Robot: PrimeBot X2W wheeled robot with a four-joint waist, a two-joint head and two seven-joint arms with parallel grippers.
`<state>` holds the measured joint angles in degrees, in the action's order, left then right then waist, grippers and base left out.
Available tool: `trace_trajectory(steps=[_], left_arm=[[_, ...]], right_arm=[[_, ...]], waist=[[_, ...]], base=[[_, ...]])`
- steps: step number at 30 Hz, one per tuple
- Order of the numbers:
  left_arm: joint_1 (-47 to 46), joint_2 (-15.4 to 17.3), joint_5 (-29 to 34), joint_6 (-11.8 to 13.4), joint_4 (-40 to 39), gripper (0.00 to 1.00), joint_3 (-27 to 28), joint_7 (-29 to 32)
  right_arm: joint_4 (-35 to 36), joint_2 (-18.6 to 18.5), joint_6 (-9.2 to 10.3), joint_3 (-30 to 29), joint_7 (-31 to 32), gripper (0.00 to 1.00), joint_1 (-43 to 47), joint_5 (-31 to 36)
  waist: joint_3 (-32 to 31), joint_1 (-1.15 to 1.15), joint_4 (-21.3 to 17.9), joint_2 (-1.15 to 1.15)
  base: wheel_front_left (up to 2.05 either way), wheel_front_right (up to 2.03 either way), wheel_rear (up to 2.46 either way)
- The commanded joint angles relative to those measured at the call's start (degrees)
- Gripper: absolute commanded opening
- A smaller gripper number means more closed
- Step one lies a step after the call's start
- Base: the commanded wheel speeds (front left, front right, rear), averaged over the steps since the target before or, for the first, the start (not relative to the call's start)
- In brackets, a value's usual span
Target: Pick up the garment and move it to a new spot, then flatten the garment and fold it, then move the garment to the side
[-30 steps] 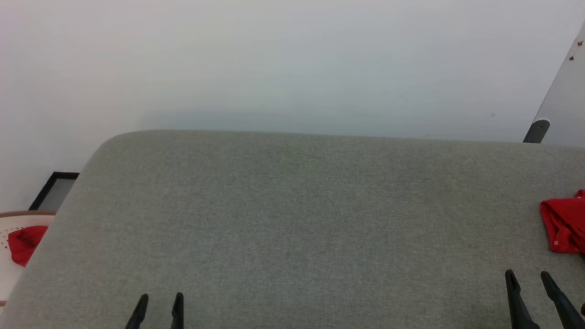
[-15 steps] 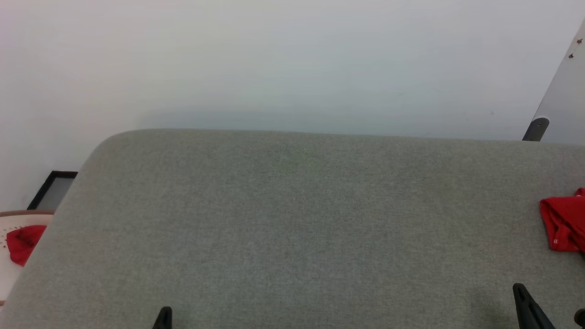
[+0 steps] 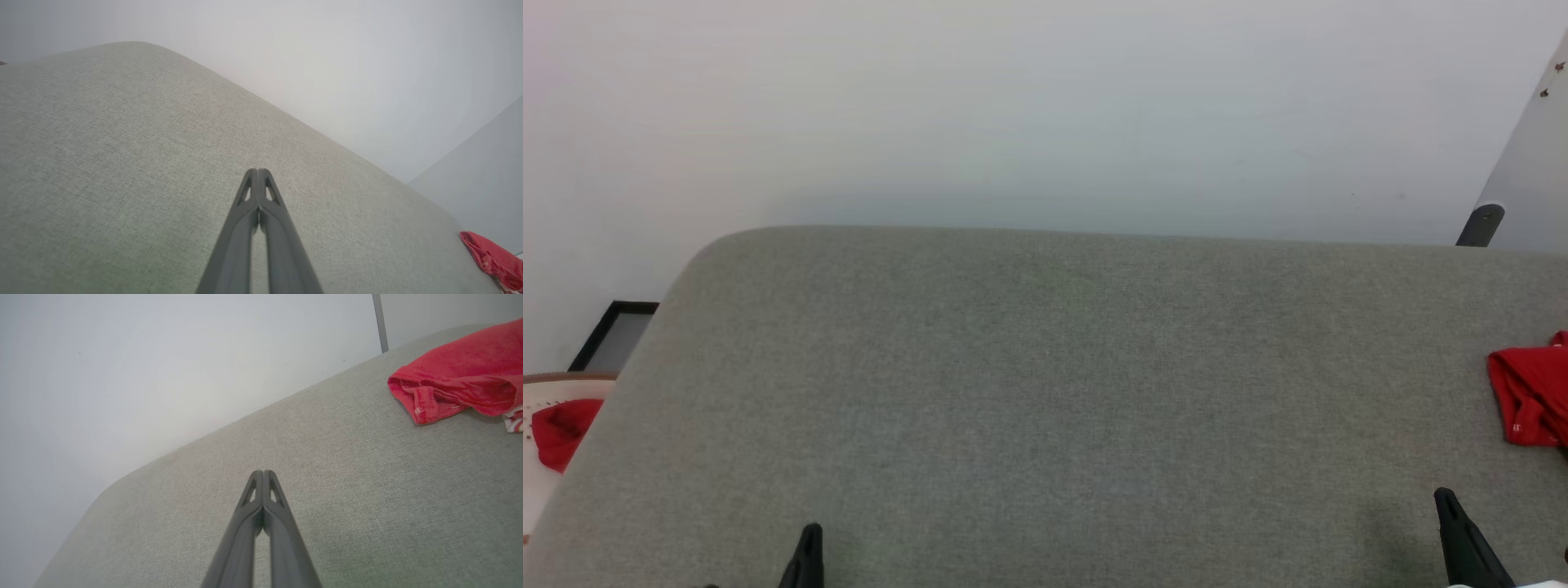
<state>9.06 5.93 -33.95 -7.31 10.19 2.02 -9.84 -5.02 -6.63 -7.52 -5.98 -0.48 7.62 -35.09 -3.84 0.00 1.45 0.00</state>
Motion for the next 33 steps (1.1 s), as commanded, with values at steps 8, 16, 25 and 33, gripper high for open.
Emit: trace_trajectory(steps=[8, 16, 25, 33], left_arm=[[-3.22, -0.17, -8.27, -0.07, -0.09, 0.0, 0.86, 2.1], [-4.76, -0.52, -14.35, -0.09, 0.36, 0.0, 1.33, 3.83], [-6.32, -0.88, -20.58, -0.11, 0.82, 0.0, 1.79, 5.64], [-7.59, -1.16, -25.72, -0.13, 1.23, 0.0, 2.18, 7.1]], right_arm=[[-0.49, 0.32, 0.01, -0.24, 0.94, 0.0, -3.05, -8.05], [-1.49, 0.74, 0.02, -0.28, 1.68, 0.0, -4.46, -14.07], [-2.55, 1.14, 0.02, -0.34, 2.44, 0.0, -5.85, -20.25], [-3.4, 1.51, 0.02, -0.39, 3.04, 0.0, -7.01, -25.17]], waist=[[0.33, 0.0, -0.12, 0.0], [0.63, 0.0, -0.23, 0.0], [0.97, 0.0, -0.35, 0.0], [1.27, 0.0, -0.46, 0.0]], base=[[0.0, 0.0, 0.0], [0.0, 0.0, 0.0], [0.0, 0.0, 0.0], [0.0, 0.0, 0.0]])
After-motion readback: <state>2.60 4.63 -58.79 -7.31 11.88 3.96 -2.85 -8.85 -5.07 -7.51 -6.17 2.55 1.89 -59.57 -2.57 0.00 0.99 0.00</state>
